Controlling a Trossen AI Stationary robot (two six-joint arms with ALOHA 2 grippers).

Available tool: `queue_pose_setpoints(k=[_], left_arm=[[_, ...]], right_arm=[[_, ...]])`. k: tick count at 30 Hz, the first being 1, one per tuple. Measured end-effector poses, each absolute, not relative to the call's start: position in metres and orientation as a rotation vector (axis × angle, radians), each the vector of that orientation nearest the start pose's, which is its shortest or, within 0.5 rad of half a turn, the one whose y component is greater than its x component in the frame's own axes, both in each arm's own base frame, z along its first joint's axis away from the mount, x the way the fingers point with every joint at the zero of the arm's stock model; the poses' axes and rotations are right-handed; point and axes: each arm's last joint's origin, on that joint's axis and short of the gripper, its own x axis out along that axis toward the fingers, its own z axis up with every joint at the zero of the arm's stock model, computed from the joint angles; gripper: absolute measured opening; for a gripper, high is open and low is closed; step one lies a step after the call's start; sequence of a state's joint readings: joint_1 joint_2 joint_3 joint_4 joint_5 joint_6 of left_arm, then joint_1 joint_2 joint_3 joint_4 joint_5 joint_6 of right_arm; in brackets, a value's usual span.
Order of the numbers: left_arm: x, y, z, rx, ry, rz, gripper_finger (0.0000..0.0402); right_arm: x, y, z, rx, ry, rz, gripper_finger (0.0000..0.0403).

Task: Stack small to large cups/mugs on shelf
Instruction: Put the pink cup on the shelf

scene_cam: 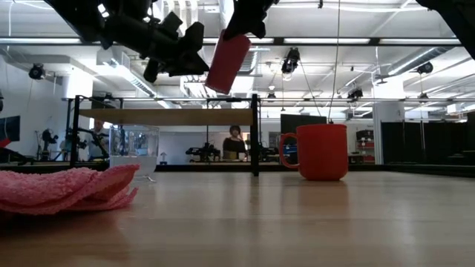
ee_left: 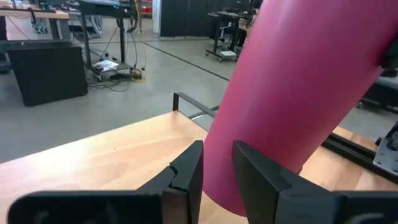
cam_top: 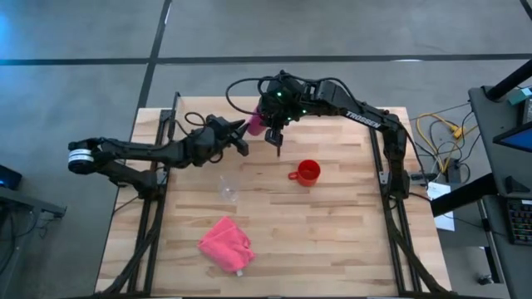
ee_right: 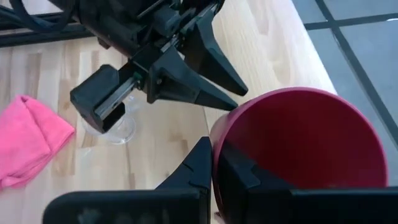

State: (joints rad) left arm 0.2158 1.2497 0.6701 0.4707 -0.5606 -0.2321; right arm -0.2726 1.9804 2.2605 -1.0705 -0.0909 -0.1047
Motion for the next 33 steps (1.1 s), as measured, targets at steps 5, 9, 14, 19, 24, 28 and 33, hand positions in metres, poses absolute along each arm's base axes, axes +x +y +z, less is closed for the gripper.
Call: queue_pose_setpoints(k=[5, 9, 14, 19, 24, 28, 33], left_arm=[[0.259, 0.074, 0.256, -0.202, 0.024, 0.785, 0.0075], [0.262, 0.077, 0.253, -0.202, 0.035, 0.778, 0.0075], [0.262, 0.08, 0.252, -0.277, 0.013, 0.763, 0.0075], [0.259, 0.083, 0.254, -0.275, 0.007, 0.764, 0.0075], [0.256, 0.087, 0.256, -0.272, -0.004, 0.785, 0.0075], [0.255, 0.093, 0.256, -0.278, -0.008, 0.809, 0.0075], [0.256, 0.101, 0.249, -0.284, 0.015, 0.831, 0.0075]], right_arm=[[0.401, -0.112, 0.393, 0.013, 0.805, -0.202, 0.0009], [0.406, -0.116, 0.383, 0.011, 0.798, -0.213, 0.0009], [0.41, -0.12, 0.378, 0.018, 0.766, -0.234, 0.0009], [0.408, -0.119, 0.376, 0.041, 0.797, -0.231, 0.0009], [0.399, -0.116, 0.382, 0.075, 0.848, -0.233, 0.0009], [0.397, -0.116, 0.384, 0.072, 0.85, -0.232, 0.0009], [0.398, -0.117, 0.385, 0.067, 0.838, -0.233, 0.0009]])
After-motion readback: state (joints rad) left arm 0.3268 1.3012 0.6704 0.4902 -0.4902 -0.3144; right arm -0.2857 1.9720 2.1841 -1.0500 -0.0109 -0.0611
